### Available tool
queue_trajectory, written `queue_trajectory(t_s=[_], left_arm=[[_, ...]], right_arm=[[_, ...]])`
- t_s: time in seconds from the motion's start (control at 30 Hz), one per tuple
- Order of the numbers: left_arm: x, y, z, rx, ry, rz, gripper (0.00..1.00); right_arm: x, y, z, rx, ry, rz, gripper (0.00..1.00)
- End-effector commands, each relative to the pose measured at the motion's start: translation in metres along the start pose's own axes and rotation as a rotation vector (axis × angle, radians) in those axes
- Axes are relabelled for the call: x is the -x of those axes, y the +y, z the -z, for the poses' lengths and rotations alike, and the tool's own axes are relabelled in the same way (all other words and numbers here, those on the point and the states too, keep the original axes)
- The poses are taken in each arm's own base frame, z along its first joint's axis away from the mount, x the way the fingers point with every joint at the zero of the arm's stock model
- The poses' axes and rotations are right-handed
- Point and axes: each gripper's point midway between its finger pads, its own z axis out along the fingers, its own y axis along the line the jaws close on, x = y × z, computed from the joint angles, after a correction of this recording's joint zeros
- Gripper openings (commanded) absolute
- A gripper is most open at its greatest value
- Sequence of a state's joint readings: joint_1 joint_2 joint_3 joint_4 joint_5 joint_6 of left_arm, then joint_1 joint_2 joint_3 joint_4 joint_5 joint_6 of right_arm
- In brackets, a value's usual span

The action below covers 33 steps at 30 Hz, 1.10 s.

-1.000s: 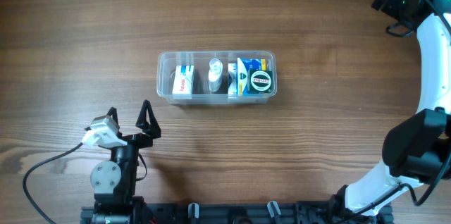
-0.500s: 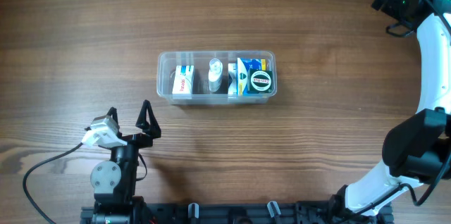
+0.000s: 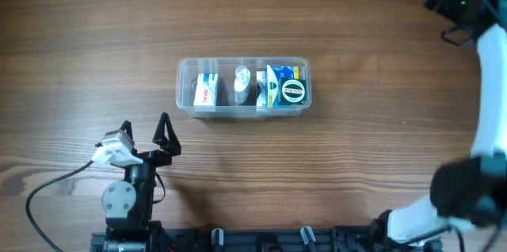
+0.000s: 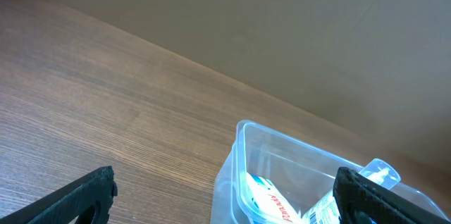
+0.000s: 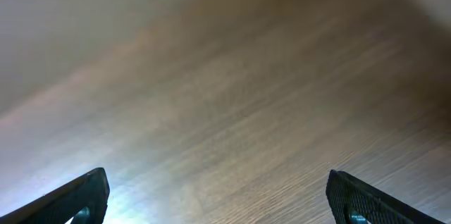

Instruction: Pack container

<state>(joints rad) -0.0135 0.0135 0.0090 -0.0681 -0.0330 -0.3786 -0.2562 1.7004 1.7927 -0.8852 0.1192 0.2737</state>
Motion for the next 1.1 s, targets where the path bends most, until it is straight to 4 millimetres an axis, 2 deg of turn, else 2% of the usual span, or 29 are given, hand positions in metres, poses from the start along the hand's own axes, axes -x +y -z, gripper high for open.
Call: queue_trajectory(t_s=[0.0, 0.1, 0.17, 0.23, 0.3, 0.33, 0.4, 0.43, 0.5, 0.6, 0.7, 0.83, 1.0, 1.07], left_arm=[[0.002, 0.003, 0.000, 0.011, -0.012, -0.023, 1.00], [0.002, 0.003, 0.000, 0.011, -0.012, -0.023, 1.00], [0.002, 0.003, 0.000, 0.011, -0.012, -0.023, 1.00], [0.002, 0.003, 0.000, 0.011, -0.012, -0.023, 1.00], [0.002, 0.003, 0.000, 0.011, -0.012, -0.023, 1.00], [0.002, 0.003, 0.000, 0.011, -0.012, -0.023, 1.00], [0.002, 0.003, 0.000, 0.011, -0.012, -0.023, 1.00], [0.002, 0.003, 0.000, 0.011, -0.012, -0.023, 1.00], [0.002, 0.003, 0.000, 0.011, -0.012, -0.023, 1.00], [0.002, 0.003, 0.000, 0.011, -0.012, -0.023, 1.00], [0.002, 0.003, 0.000, 0.011, -0.012, -0.023, 1.00], [0.002, 0.003, 0.000, 0.011, -0.012, -0.023, 1.00], [0.002, 0.003, 0.000, 0.011, -0.012, -0.023, 1.00], [0.002, 0.003, 0.000, 0.011, -0.012, -0.023, 1.00]], right_arm=[[0.045, 0.000, 0.121, 0.084, -0.278, -0.005, 1.00], [0.053, -0.006, 0.206, 0.138, -0.455, 0.017, 1.00], [0.045, -0.004, 0.243, 0.190, -0.549, 0.086, 1.00], [0.034, 0.003, 0.262, 0.224, -0.662, 0.199, 1.00], [0.013, 0.005, 0.275, 0.253, -0.812, 0.250, 1.00], [-0.004, 0.001, 0.275, 0.270, -0.871, 0.238, 1.00], [-0.024, -0.002, 0.273, 0.292, -0.919, 0.239, 1.00], [-0.043, -0.007, 0.269, 0.296, -0.947, 0.235, 1.00], [-0.075, -0.006, 0.268, 0.352, -0.972, 0.261, 1.00], [-0.112, -0.006, 0.267, 0.420, -1.034, 0.276, 1.00], [-0.132, -0.003, 0.259, 0.466, -1.059, 0.282, 1.00], [-0.161, 0.001, 0.238, 0.484, -1.062, 0.335, 1.00], [-0.175, 0.008, 0.222, 0.521, -1.037, 0.343, 1.00], [-0.181, 0.010, 0.209, 0.516, -1.009, 0.352, 1.00]])
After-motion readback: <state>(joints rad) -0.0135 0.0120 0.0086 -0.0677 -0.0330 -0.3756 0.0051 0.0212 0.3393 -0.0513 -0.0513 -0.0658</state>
